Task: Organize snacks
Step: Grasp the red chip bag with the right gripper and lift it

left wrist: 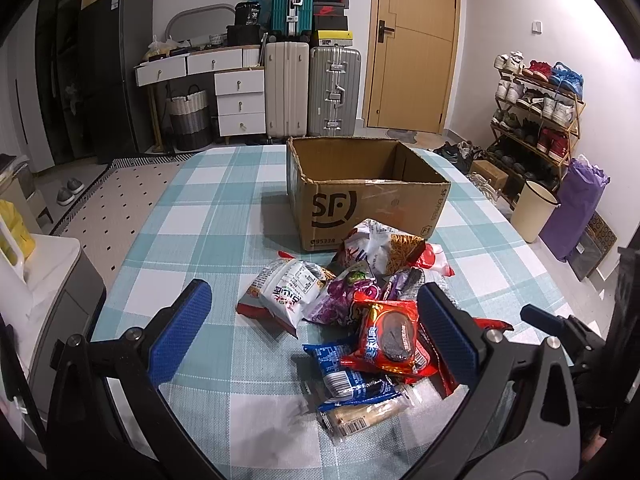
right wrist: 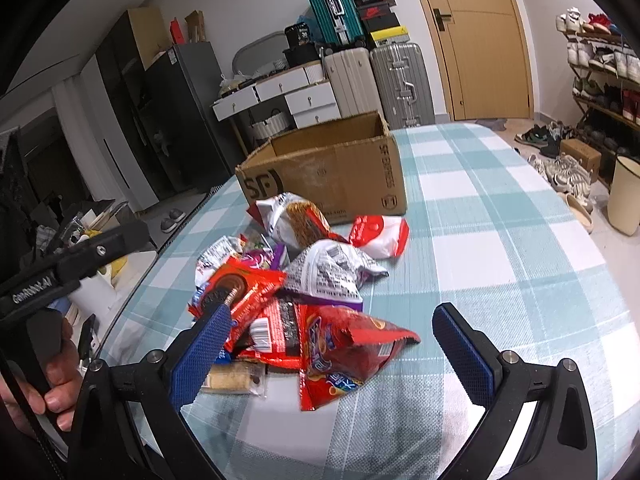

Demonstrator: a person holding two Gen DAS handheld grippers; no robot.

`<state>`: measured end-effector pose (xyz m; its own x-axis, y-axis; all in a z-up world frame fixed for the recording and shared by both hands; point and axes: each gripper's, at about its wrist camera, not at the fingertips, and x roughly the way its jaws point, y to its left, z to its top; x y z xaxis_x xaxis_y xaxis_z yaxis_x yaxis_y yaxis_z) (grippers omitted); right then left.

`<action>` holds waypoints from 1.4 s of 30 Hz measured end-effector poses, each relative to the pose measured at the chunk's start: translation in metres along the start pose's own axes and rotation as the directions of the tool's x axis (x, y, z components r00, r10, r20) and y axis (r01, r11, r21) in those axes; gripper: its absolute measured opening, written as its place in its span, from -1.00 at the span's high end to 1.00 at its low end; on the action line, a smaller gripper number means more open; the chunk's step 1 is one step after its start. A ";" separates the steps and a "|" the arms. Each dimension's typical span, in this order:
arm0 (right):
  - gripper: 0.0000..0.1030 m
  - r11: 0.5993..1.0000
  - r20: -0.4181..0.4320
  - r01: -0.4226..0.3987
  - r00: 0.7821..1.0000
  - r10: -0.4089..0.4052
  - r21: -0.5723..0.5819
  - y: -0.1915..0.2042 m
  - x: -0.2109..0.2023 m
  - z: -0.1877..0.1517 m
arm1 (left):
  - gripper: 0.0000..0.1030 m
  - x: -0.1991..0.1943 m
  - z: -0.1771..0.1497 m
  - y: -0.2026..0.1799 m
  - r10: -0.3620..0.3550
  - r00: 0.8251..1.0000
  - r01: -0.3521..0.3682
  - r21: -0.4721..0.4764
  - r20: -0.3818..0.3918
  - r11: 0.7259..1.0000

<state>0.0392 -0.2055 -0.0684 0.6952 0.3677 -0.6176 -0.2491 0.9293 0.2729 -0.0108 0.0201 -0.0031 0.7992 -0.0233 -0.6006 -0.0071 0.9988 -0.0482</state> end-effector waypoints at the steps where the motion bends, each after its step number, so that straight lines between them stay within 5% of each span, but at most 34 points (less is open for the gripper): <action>1: -0.99 1.000 -0.006 0.003 1.000 -0.003 0.003 -0.001 0.003 -0.001 | -0.99 -0.001 -0.001 0.001 -0.001 1.000 0.001 -0.001 0.000 1.000; 29: -0.98 0.997 -0.124 0.041 0.992 -0.032 0.070 -0.021 0.050 -0.016 | -0.99 0.012 -0.012 0.002 0.003 1.000 -0.003 -0.010 -0.019 1.000; 42: -0.38 0.997 -0.138 0.039 0.990 -0.029 0.068 -0.020 0.056 -0.020 | -0.99 0.014 -0.013 0.005 0.006 1.000 -0.006 -0.017 -0.023 1.000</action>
<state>0.0700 -0.2022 -0.1232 0.6026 0.3419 -0.7211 -0.1756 0.9383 0.2981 -0.0074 0.0238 -0.0226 0.7848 -0.0184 -0.6194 -0.0223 0.9981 -0.0578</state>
